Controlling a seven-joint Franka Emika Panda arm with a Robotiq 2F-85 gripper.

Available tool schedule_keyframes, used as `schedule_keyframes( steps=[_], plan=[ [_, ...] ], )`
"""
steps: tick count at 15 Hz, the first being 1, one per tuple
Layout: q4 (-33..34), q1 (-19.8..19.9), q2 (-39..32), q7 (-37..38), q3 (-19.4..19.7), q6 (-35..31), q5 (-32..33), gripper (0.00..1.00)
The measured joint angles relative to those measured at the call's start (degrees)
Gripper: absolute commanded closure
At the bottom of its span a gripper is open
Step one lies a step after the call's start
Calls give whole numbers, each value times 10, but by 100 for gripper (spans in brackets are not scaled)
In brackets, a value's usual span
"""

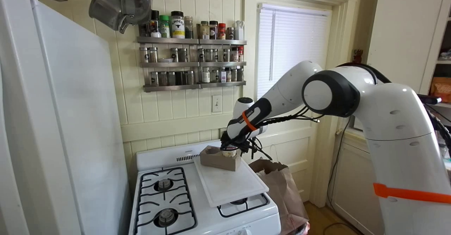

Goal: Move the coffee cup and bottle to the left side of the brown box.

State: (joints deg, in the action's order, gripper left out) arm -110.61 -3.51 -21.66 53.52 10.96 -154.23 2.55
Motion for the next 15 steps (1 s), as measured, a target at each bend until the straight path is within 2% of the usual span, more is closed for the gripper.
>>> schedule_keyframes(
  steps=[1,2,7,10,15],
  plan=[
    [5,-1,-5,8,1,0,0,31],
    [10,-2,-11,14,1,0,0,37],
    [35,-6,-28,20,0,6,0,78],
    [42,-7,-29,6,0,23,2,98],
    [54,0,-29,-65,-1,60,7,99]
  ],
)
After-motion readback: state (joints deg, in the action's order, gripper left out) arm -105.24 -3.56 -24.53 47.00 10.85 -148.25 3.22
